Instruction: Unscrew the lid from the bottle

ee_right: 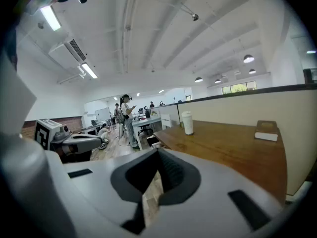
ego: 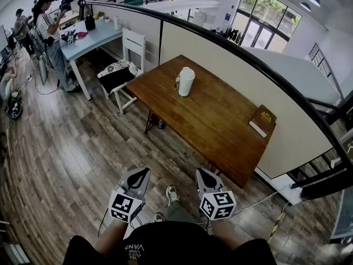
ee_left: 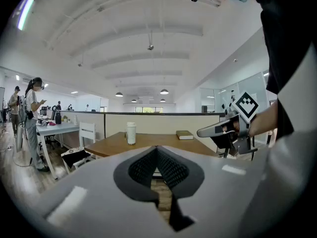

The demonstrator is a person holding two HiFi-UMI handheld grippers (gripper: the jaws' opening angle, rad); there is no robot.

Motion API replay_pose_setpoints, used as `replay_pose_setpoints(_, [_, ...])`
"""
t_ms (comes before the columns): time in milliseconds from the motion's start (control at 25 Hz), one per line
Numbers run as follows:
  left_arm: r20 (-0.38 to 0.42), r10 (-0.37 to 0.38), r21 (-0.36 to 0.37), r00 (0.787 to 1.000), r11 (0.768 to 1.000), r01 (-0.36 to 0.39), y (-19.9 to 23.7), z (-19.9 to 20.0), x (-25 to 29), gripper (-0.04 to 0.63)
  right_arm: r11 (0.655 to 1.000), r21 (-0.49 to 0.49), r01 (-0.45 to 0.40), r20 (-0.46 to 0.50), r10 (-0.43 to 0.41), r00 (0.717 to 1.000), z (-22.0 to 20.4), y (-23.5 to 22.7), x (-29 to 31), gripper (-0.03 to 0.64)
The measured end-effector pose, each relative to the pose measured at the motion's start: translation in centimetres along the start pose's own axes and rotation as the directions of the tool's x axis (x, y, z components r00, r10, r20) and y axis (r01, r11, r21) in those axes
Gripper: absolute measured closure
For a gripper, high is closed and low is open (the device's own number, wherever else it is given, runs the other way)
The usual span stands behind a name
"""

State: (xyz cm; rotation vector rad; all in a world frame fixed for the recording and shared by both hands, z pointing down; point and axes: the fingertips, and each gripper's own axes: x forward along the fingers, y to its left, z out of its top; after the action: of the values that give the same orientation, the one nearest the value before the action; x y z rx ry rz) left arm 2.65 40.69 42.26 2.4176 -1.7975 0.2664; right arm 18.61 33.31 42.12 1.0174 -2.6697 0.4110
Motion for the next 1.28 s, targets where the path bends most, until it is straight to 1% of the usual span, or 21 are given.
replay_pose_setpoints(120, [0.010,-0.010,-0.009,1.000,1.000,0.010,0.6,0.2,1.3,0.584,1.000,0.018,-0.015,0.008,0.014,1.000,0.5,-0.6,1.0,0.604])
replay_pose_setpoints(240, [0.016,-0.006,-0.019,1.000,1.000,0.006,1.5,0.4,3.0,0.584,0.999,0.041,-0.012,0.035,0.011,0.999,1.4,-1.9,2.4,0.604])
replay_pose_setpoints(360, [0.022,-0.013,-0.029,1.000,0.999,0.014,2.3,0.6,5.1,0.580,0.997,0.072,-0.036,0.061,0.032,0.998,2.4,-3.2,4.1,0.595])
replay_pose_setpoints(400, [0.024,-0.020,-0.037,1.000,0.999,0.021,2.5,0.7,5.9,0.566,0.996,0.080,-0.039,0.064,0.034,0.997,2.7,-3.8,4.8,0.561])
replay_pose_setpoints(440, [0.022,-0.027,-0.047,0.999,0.998,0.028,2.8,0.7,6.7,0.526,0.996,0.084,-0.041,0.066,0.036,0.997,3.1,-4.4,5.6,0.506])
replay_pose_setpoints(480, [0.017,-0.032,-0.058,0.999,0.998,0.033,3.1,0.7,7.6,0.451,0.995,0.088,-0.046,0.067,0.040,0.997,3.4,-4.9,6.4,0.452])
replay_pose_setpoints(520, [0.010,-0.035,-0.067,0.999,0.997,0.036,3.5,0.7,8.4,0.400,0.994,0.093,-0.056,0.068,0.049,0.996,3.8,-5.3,7.2,0.429])
replay_pose_setpoints(720, [-0.014,-0.037,-0.089,0.999,0.995,0.036,5.5,0.9,12.7,0.354,0.993,0.093,-0.079,0.068,0.073,0.995,5.6,-7.8,11.2,0.370])
replay_pose_setpoints(880, [-0.041,-0.044,-0.105,0.998,0.994,0.040,6.7,1.0,16.2,0.326,0.991,0.087,-0.098,0.061,0.092,0.994,7.2,-10.3,14.4,0.365])
replay_pose_setpoints(1080, [-0.060,-0.042,-0.115,0.997,0.993,0.034,8.0,0.7,20.2,0.324,0.990,0.083,-0.115,0.053,0.111,0.992,8.4,-13.1,18.1,0.365])
replay_pose_setpoints(1160, [-0.067,-0.049,-0.131,0.997,0.991,0.040,8.5,0.6,21.5,0.324,0.990,0.085,-0.115,0.048,0.111,0.993,8.8,-13.9,19.5,0.365])
replay_pose_setpoints(1280, [-0.084,-0.064,-0.136,0.994,0.989,0.053,9.3,0.0,23.0,0.324,0.989,0.099,-0.109,0.038,0.105,0.994,9.1,-14.6,21.3,0.365])
